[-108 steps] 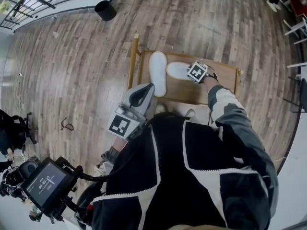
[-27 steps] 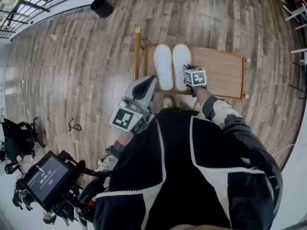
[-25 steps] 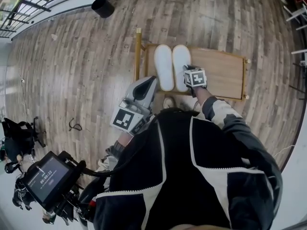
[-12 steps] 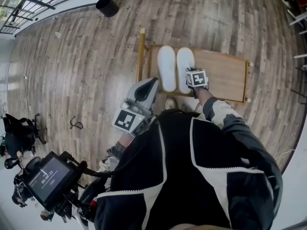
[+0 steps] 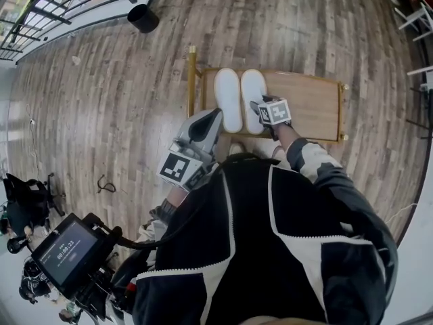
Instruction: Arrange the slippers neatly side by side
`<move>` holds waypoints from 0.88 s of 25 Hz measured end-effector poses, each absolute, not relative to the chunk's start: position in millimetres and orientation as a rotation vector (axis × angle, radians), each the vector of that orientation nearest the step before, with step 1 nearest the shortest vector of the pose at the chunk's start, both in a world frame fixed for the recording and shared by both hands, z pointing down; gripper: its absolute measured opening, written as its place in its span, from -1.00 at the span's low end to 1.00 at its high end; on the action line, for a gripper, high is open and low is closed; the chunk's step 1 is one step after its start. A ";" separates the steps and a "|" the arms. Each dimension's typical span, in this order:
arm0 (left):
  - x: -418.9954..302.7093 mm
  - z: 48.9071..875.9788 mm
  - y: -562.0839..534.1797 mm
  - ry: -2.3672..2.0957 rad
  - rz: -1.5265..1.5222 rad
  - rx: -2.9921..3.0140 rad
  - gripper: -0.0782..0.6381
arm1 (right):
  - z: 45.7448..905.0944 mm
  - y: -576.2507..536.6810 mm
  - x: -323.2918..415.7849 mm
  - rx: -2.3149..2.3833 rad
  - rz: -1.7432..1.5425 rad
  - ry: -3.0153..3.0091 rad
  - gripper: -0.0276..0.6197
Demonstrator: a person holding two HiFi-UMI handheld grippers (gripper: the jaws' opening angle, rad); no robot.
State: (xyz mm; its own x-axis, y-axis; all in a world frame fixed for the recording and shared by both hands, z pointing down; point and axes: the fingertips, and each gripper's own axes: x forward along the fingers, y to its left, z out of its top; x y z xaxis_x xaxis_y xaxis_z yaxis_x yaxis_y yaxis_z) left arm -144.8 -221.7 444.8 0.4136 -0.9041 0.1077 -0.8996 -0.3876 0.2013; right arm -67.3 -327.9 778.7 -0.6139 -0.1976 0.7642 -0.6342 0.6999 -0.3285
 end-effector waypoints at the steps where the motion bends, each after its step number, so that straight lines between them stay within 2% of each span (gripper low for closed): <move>1: -142.1 443.1 -223.2 -1.575 -0.035 2.455 -0.73 | 769.5 -331.5 -64.4 0.636 0.761 -2.206 -0.20; 4: -133.3 438.5 -226.6 -1.525 -0.071 2.504 -0.73 | 715.5 -344.6 -59.7 0.646 0.720 -2.376 -0.24; 8: -126.1 435.4 -234.2 -1.459 -0.101 2.526 -0.73 | 598.9 -349.3 -52.5 0.685 0.560 -2.691 -0.57; 13: -125.7 427.0 -267.5 -1.360 -0.119 2.596 -0.73 | 480.1 -342.4 -44.4 0.747 0.309 -2.916 -0.81; 14: -123.1 425.9 -268.2 -1.346 -0.120 2.605 -0.73 | 466.0 -333.7 -40.3 0.754 0.268 -2.935 -0.87; 18: -110.2 424.0 -266.9 -1.296 -0.121 2.639 -0.73 | 436.0 -300.3 -19.5 0.784 0.158 -2.968 -0.90; 22: -103.5 422.5 -265.7 -1.273 -0.108 2.636 -0.73 | 445.9 -285.4 4.5 0.870 0.150 -2.930 -0.90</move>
